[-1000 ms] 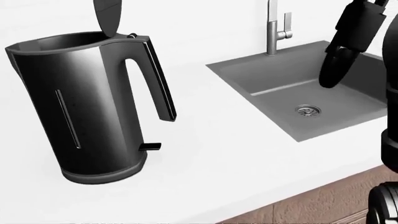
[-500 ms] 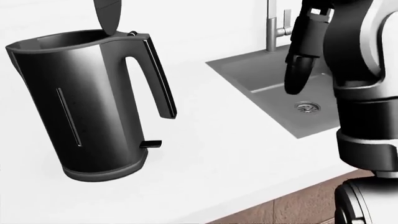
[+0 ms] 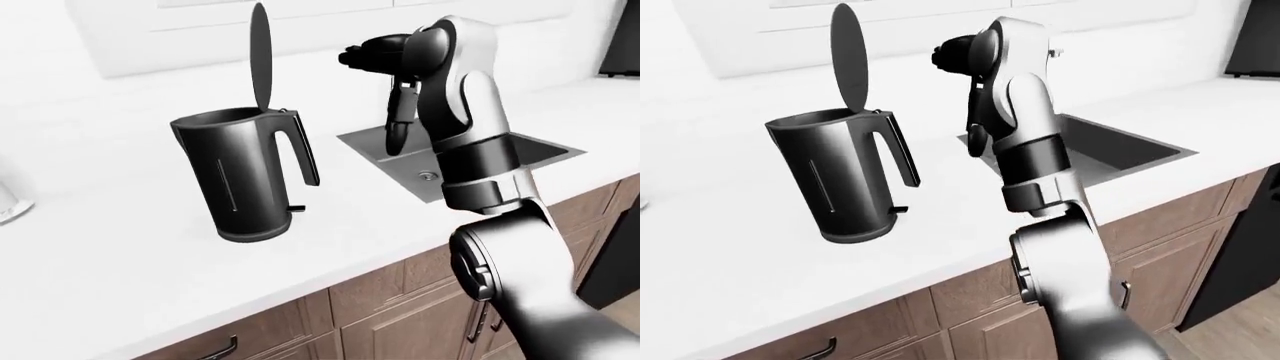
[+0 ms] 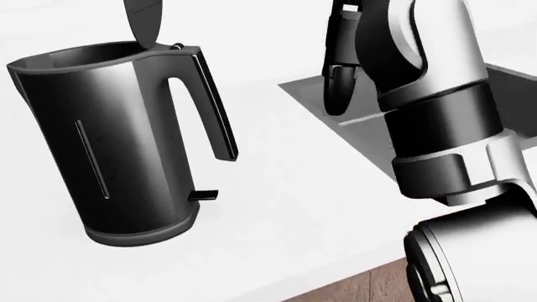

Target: Close the lid of the electric kettle.

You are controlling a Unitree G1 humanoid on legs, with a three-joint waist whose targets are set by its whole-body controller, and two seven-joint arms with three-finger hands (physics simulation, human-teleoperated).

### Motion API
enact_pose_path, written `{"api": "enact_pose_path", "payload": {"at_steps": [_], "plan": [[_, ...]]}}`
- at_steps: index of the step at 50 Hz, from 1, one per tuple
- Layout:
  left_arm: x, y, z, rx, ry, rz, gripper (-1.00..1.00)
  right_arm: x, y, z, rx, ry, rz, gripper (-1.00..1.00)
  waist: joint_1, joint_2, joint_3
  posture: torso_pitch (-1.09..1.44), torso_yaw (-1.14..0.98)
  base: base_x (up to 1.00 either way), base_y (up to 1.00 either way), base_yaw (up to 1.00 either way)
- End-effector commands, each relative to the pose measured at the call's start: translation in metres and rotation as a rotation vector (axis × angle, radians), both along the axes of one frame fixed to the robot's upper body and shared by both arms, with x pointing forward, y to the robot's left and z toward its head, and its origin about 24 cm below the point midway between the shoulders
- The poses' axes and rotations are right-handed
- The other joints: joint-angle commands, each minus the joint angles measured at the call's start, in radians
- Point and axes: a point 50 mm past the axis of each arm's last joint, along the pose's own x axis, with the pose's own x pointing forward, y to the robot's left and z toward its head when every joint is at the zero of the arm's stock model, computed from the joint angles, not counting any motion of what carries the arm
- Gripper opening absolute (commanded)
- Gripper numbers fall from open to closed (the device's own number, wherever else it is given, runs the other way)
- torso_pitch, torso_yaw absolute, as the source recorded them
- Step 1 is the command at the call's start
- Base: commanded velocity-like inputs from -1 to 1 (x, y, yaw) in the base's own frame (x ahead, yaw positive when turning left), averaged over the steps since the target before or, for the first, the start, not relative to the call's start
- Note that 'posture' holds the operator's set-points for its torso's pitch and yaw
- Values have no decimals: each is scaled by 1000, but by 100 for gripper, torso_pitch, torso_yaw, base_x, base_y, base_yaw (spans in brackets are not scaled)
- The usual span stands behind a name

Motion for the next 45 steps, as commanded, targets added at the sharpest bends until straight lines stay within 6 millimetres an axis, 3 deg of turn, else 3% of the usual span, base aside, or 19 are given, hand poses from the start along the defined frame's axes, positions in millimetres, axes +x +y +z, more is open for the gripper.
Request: {"api": "enact_pose_path", "payload": {"at_steps": [1,14,32,45], "plan": [[-2,-2,6,23,-29,-3,100,-5,5,19,5,-79,14,100,0,4,0,-60,0,0,0,0],[-2,-2,6,19,-29,-4,100,-2,31,22,-25,-54,63,100,0,12,0,-60,0,0,0,0],[-2,-1,7,16,-32,-4,100,-1,54,41,-58,-41,94,100,-1,20,1,-60,0,0,0,0],[-4,0,8,10,-37,-5,100,2,73,41,-54,-51,116,100,1,26,1,-60,0,0,0,0]]}}
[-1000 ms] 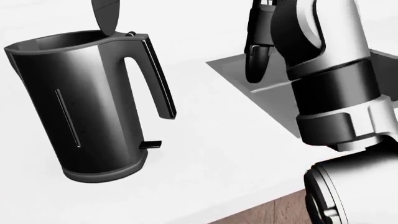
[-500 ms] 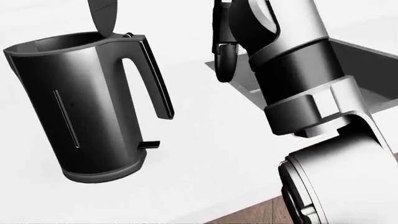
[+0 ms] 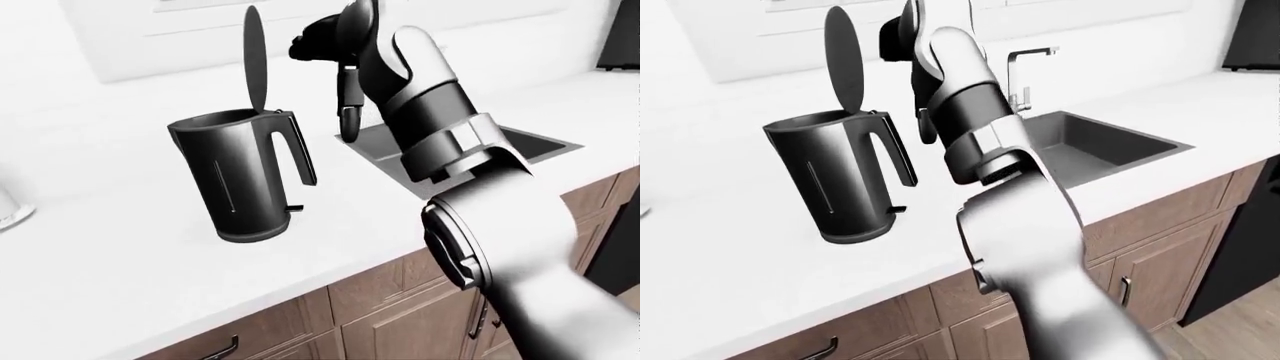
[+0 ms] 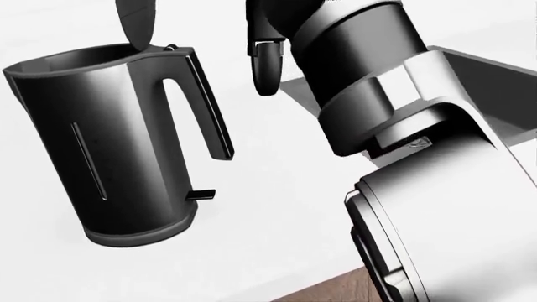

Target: Close the lid of the electric kettle.

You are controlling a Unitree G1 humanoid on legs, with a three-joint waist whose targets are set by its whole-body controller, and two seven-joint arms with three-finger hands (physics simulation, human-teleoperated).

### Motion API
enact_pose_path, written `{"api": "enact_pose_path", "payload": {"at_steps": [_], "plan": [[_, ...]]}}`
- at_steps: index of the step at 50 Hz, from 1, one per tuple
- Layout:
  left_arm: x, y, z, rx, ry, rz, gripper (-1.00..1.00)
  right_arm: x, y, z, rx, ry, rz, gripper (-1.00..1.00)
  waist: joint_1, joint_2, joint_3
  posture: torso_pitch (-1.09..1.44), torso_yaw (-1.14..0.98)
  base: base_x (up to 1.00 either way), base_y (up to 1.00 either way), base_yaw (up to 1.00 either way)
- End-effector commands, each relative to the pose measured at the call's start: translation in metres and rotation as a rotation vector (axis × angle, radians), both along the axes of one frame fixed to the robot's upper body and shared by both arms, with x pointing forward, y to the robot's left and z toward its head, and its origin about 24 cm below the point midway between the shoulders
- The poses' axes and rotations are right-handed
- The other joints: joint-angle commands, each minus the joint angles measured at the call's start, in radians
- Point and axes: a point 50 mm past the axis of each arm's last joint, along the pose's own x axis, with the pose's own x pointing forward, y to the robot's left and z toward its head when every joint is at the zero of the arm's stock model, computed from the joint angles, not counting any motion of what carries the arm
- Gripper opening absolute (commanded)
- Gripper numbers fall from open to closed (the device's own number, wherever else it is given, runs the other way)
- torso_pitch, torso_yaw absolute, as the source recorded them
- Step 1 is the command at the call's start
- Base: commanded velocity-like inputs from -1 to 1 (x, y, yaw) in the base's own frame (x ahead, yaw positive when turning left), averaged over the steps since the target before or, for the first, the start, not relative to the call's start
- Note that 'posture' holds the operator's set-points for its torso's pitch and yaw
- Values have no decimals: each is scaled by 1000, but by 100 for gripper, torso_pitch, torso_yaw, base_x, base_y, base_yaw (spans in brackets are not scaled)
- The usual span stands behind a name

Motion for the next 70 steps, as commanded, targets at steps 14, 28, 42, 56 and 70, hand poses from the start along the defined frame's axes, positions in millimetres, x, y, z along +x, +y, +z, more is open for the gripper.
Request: {"api": "enact_pose_path", "payload": {"at_steps": [14,28,42,56,70], "plan": [[-2,-2,6,15,-32,-6,100,-8,22,20,25,-88,42,100,3,9,1,-60,0,0,0,0],[-3,0,7,10,-36,-6,100,-18,45,23,18,-88,95,100,4,15,0,-60,0,0,0,0],[-3,1,6,1,-38,-8,100,-32,86,3,22,-63,187,100,-9,31,-6,-60,0,0,0,0],[-3,2,6,-5,-41,-11,100,-59,126,1,-14,-60,286,100,-9,29,-4,-60,0,0,0,0],[0,-2,4,2,-36,-16,100,-42,86,31,-27,-97,198,100,8,10,-6,-60,0,0,0,0]]}}
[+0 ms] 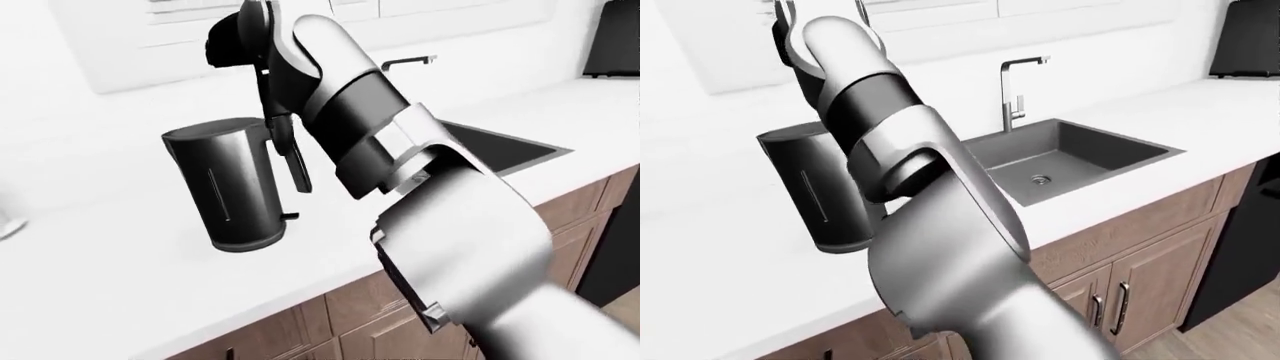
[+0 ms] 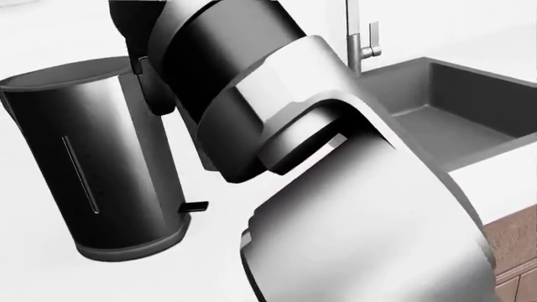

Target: Close the lid of the electric kettle.

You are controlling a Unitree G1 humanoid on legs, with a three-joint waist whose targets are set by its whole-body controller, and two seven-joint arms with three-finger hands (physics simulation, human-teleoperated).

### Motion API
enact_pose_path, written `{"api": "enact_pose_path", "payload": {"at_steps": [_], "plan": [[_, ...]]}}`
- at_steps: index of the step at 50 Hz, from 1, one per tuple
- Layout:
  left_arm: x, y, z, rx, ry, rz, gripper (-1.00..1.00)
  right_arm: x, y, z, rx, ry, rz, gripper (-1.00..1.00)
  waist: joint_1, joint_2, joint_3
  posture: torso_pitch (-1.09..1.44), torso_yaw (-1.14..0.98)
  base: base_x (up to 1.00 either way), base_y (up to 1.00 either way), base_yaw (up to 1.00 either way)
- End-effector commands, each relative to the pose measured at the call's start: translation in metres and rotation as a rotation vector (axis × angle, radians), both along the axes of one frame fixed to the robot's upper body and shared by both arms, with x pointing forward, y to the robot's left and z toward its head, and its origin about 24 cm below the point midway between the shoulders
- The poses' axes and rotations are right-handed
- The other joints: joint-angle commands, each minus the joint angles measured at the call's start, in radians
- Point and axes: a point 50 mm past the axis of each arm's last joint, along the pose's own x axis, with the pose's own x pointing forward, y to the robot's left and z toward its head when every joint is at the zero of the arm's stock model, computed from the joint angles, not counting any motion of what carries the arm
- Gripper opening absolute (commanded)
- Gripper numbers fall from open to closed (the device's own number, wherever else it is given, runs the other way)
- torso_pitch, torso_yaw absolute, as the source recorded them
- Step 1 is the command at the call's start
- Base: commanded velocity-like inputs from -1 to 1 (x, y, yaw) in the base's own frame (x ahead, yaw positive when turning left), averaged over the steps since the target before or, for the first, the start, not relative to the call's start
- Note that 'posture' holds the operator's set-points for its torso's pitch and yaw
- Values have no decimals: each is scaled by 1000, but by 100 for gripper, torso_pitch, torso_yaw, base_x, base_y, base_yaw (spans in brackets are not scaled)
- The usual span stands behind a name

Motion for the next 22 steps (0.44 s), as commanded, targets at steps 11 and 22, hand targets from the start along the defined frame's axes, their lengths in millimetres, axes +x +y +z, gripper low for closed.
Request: {"api": "enact_pose_path", "payload": {"at_steps": [11,22], "plan": [[-1,-3,4,26,-24,-1,100,4,-23,28,9,-81,-43,100,-5,16,10,-60,0,0,0,0],[0,-3,3,29,-21,-1,100,11,-42,32,4,-82,-87,100,-13,21,16,-60,0,0,0,0]]}}
